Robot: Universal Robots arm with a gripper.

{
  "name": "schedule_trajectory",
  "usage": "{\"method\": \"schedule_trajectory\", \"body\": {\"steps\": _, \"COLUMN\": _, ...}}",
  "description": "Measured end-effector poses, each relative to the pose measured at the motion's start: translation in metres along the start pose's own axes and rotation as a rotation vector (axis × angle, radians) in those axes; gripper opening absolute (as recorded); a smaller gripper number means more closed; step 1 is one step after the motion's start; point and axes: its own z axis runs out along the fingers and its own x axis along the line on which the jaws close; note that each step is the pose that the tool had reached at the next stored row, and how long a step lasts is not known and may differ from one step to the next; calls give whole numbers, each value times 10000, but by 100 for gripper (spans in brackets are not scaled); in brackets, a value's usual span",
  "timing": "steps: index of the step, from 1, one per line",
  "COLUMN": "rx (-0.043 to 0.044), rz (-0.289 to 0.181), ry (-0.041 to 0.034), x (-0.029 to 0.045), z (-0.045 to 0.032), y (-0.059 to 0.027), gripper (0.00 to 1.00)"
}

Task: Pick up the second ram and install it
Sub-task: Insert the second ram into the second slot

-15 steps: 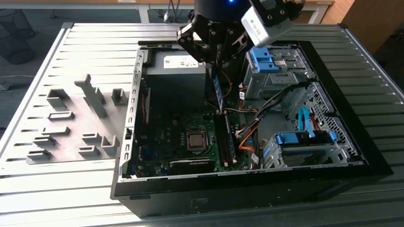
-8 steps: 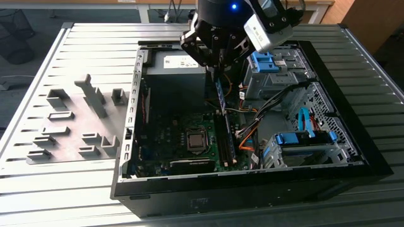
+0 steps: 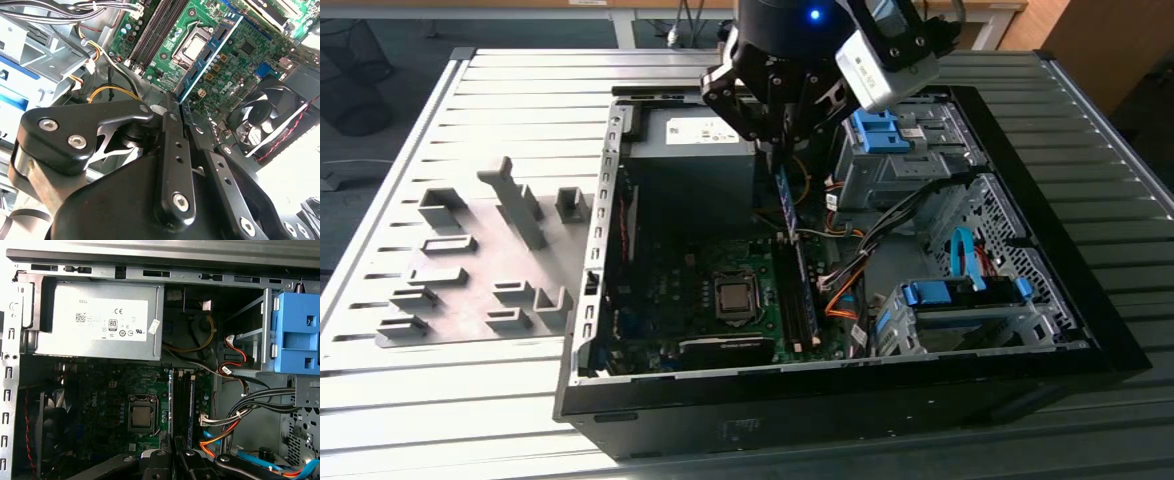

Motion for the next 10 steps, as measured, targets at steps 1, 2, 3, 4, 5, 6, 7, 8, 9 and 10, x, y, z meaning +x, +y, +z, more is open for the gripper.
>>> {"method": "schedule_trajectory", "body": {"steps": 1, "rx": -1, "rz": 0, "ry": 0, "x": 0, "z": 2, "y": -2, "gripper": 14}}
{"method": "schedule_trajectory", "body": {"steps": 2, "rx": -3, "rz": 0, "ry": -1, "x": 0, "z": 7, "y": -5, "gripper": 14}}
{"method": "schedule_trajectory", "body": {"steps": 3, "rx": -2, "rz": 0, "ry": -1, "x": 0, "z": 13, "y": -10, "gripper": 14}}
{"method": "schedule_trajectory", "body": {"steps": 4, "rx": -2, "rz": 0, "ry": -1, "x": 1, "z": 24, "y": -15, "gripper": 14}}
{"method": "schedule_trajectory", "body": {"steps": 5, "rx": -2, "rz": 1, "ry": -1, "x": 1, "z": 38, "y": -18, "gripper": 14}}
{"method": "schedule_trajectory", "body": {"steps": 6, "rx": 0, "rz": 0, "ry": 0, "x": -3, "z": 54, "y": -19, "gripper": 14}}
{"method": "schedule_trajectory", "body": {"steps": 7, "rx": 0, "rz": 1, "ry": 0, "x": -10, "z": 72, "y": -19, "gripper": 14}}
{"method": "schedule_trajectory", "body": {"steps": 8, "rx": -1, "rz": 2, "ry": 0, "x": -20, "z": 91, "y": -20, "gripper": 14}}
{"method": "schedule_trajectory", "body": {"steps": 9, "rx": -1, "rz": 2, "ry": 0, "x": -31, "z": 108, "y": -20, "gripper": 14}}
{"method": "schedule_trajectory", "body": {"steps": 10, "rx": -1, "rz": 2, "ry": 0, "x": -43, "z": 128, "y": -21, "gripper": 14}}
